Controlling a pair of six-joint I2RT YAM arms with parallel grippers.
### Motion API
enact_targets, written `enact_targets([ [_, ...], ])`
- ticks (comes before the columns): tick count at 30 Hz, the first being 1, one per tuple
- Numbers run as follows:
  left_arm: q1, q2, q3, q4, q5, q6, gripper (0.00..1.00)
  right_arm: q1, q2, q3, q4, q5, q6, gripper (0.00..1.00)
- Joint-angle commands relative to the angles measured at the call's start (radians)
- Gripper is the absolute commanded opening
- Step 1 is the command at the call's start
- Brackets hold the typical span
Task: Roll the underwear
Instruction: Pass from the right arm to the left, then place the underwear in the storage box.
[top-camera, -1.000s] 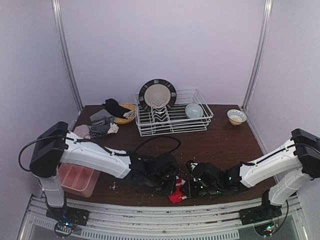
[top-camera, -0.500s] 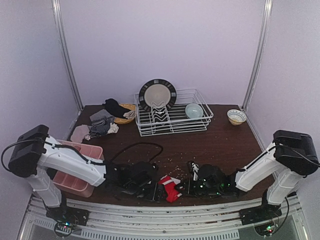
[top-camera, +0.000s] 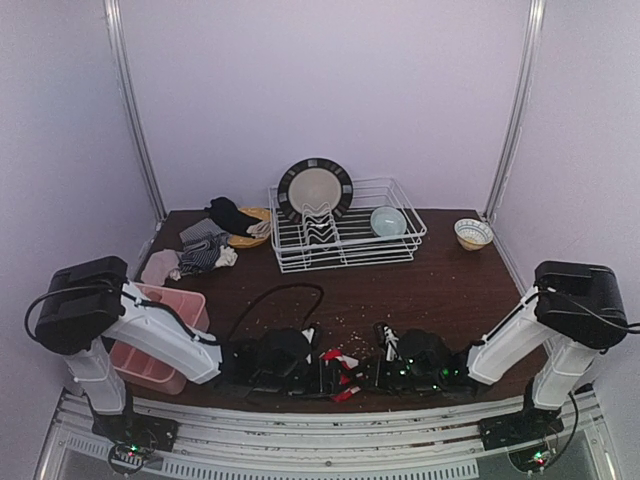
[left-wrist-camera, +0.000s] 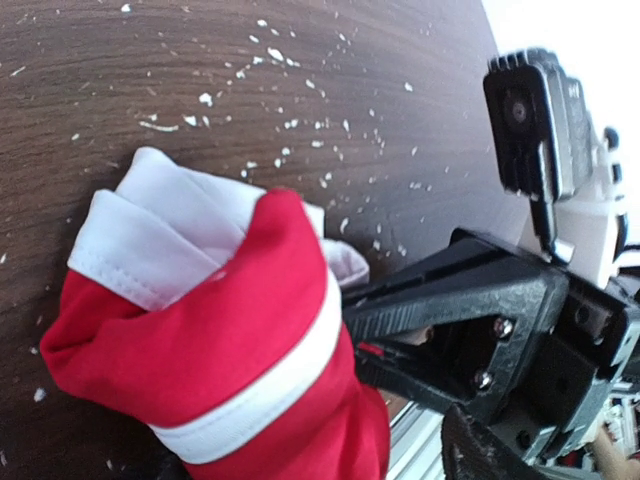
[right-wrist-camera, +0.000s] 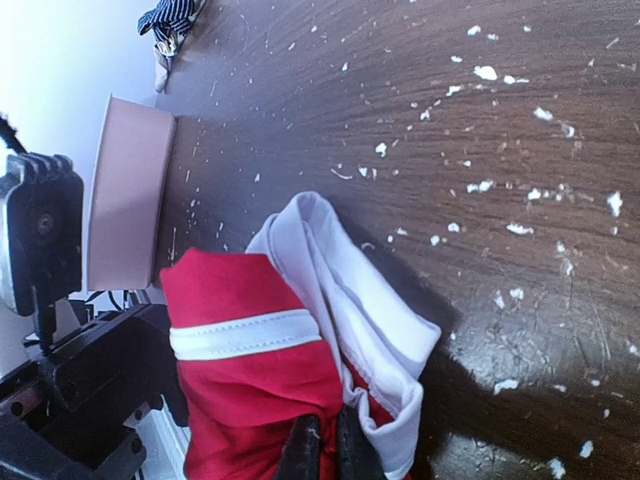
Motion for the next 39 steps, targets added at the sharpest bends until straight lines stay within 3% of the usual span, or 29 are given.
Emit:
enact_targets([
  [1,0.008,0.052,-0.036,0.109,0.003,-0.077,0.72,0.002,0.055,-0.048,-0.204,-0.032,0.004,0.04],
  [5,0.017,0.054,-0.032,0.076,-0.015,-0.086,0.68,0.005,0.066,-0.049,-0.184,-0.037,0.009,0.04],
  [12,0.033,0.081,0.046,-0.031,0.004,-0.056,0.48,0.023,0.101,-0.042,-0.146,-0.041,0.023,0.03],
  [14,0.033,0.093,0.071,-0.053,0.013,-0.038,0.37,0.028,0.108,-0.042,-0.129,-0.043,0.028,0.03],
  [18,0.033,0.079,0.107,-0.125,0.002,0.028,0.02,0.034,0.088,-0.044,-0.111,-0.045,0.026,0.03],
  [19,0.033,0.056,0.114,-0.174,-0.011,0.047,0.00,0.036,0.065,-0.043,-0.122,-0.039,0.018,0.03],
  [22,0.033,-0.043,0.122,-0.346,-0.113,0.126,0.00,0.044,-0.065,-0.022,-0.271,-0.004,-0.033,0.11],
  [25,0.032,-0.168,0.130,-0.561,-0.228,0.191,0.00,0.057,-0.238,0.032,-0.500,0.053,-0.113,0.29],
  [28,0.033,-0.288,0.151,-0.779,-0.321,0.264,0.00,0.068,-0.408,0.092,-0.721,0.121,-0.201,0.38],
  [31,0.035,-0.385,0.183,-0.972,-0.375,0.340,0.00,0.072,-0.551,0.133,-0.871,0.174,-0.274,0.41],
  [35,0.053,-0.481,0.264,-1.260,-0.438,0.425,0.00,0.072,-0.705,0.135,-0.938,0.195,-0.344,0.41],
  [39,0.177,-0.642,0.269,-1.426,-0.372,0.492,0.00,0.071,-0.770,0.104,-0.930,0.196,-0.387,0.41],
])
